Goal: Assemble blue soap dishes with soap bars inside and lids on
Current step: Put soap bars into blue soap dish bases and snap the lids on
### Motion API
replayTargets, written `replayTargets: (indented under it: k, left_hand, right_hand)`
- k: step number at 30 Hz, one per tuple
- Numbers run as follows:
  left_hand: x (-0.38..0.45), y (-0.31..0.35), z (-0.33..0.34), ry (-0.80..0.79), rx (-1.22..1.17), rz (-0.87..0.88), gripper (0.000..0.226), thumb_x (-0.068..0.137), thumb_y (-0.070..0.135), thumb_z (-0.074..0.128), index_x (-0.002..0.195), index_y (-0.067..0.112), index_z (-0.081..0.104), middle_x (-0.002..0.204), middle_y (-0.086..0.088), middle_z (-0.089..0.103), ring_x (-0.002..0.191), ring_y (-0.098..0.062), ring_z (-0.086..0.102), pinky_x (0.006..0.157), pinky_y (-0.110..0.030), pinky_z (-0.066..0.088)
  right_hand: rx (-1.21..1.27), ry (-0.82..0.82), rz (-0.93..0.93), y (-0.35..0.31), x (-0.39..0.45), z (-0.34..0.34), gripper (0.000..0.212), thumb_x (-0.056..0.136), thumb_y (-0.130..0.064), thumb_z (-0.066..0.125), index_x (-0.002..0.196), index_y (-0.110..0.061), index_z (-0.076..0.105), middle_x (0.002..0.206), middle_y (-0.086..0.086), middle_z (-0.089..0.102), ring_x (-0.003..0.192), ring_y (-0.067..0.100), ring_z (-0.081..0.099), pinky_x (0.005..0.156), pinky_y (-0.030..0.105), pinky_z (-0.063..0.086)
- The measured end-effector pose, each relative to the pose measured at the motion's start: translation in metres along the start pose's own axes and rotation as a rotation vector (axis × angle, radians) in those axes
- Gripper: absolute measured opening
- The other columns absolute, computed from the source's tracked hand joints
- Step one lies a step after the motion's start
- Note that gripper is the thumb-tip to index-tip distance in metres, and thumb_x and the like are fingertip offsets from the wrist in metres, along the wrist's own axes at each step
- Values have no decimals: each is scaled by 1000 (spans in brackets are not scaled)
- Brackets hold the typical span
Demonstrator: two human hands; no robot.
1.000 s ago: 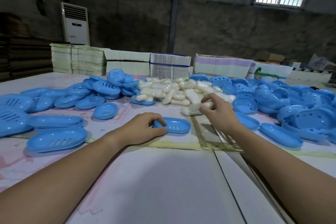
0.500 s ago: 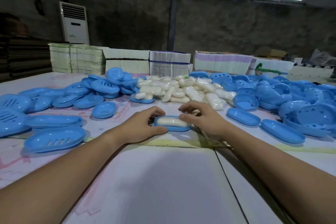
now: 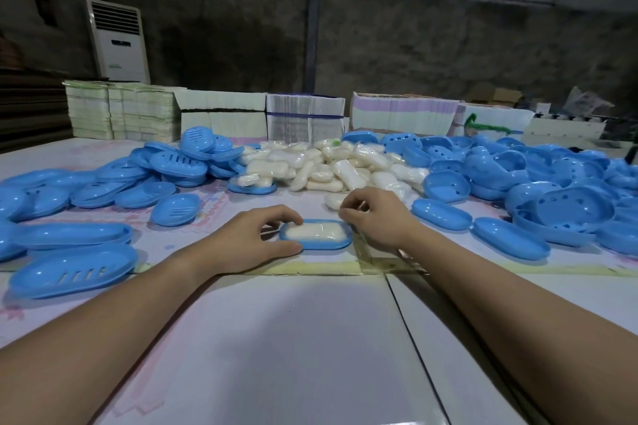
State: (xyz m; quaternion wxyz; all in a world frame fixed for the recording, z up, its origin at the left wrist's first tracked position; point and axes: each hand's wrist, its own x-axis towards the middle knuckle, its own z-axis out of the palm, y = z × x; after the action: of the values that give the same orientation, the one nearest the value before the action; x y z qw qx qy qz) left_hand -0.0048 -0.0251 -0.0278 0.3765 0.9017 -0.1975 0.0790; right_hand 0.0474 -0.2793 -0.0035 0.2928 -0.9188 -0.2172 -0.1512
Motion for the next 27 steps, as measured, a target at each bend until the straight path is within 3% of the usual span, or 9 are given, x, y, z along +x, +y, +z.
replayTargets:
  k: [3, 7, 11, 14, 18, 23, 25, 27]
  left_hand:
    - [-1, 2, 0, -26, 13, 19, 29, 86, 39, 76, 111, 49, 63, 119, 24, 63, 114, 1, 58, 87, -3, 43]
    - [-2, 3, 0, -30, 3, 22, 29, 87, 39, 76, 110, 50, 63, 120, 25, 63, 115, 3, 57, 85, 1, 40]
    - [-1, 2, 0, -33, 7, 23, 29, 86, 40, 76, 109, 53, 63, 121, 25, 63, 116, 3, 57, 85, 2, 40]
    - [-2, 1, 0, -47, 8, 26, 29, 86, 42, 75, 109, 54, 62, 123, 27, 62, 118, 3, 56, 87, 0, 41]
    - [-1, 0, 0, -53, 2, 23, 30, 86, 43, 75, 111, 53, 63, 122, 30, 61, 118, 6, 55, 87, 1, 40]
    - [-1, 1, -1, -53, 7, 29, 30, 86, 42, 75, 113, 51, 63, 121, 30, 61, 117, 10, 54, 86, 2, 40]
    - [-2, 1, -1, -57, 17, 28, 31, 86, 44, 74, 113, 52, 62, 122, 30, 61, 115, 14, 53, 86, 2, 40]
    - [-2, 1, -2, -59, 17, 24, 31, 86, 44, 75, 114, 53, 62, 123, 30, 61, 114, 15, 52, 86, 2, 40]
  right_hand:
    - [-251, 102, 102, 19, 7, -13, 26, 89, -36, 58, 113, -29, 65, 113, -2, 61, 105, 20, 54, 88, 39, 48]
    - [-564, 175, 315, 57, 11, -35, 42, 90, -42, 51, 130, -29, 52, 134, 6, 49, 124, 31, 37, 97, 47, 36]
    - [-569, 120, 551, 89, 13, -46, 47, 93, -44, 44, 135, -25, 48, 145, 12, 39, 135, 36, 26, 105, 54, 28]
    - [-520, 44, 640, 99, 16, -47, 47, 95, -45, 36, 132, -20, 51, 143, 13, 44, 135, 35, 26, 106, 57, 25]
    - [-520, 28, 650, 97, 18, -46, 46, 95, -44, 35, 122, -14, 57, 135, 16, 52, 134, 35, 31, 105, 55, 27]
    - [-426, 172, 446, 93, 15, -46, 28, 94, -29, 48, 108, -13, 66, 105, 12, 64, 100, 30, 55, 86, 43, 49]
    - [-413, 167, 447, 91, 17, -44, 30, 94, -26, 47, 115, -15, 66, 111, 13, 62, 107, 31, 52, 89, 44, 49]
    - [-432, 96, 499, 91, 19, -43, 38, 96, -30, 41, 129, -22, 59, 132, 13, 51, 125, 35, 40, 98, 48, 40]
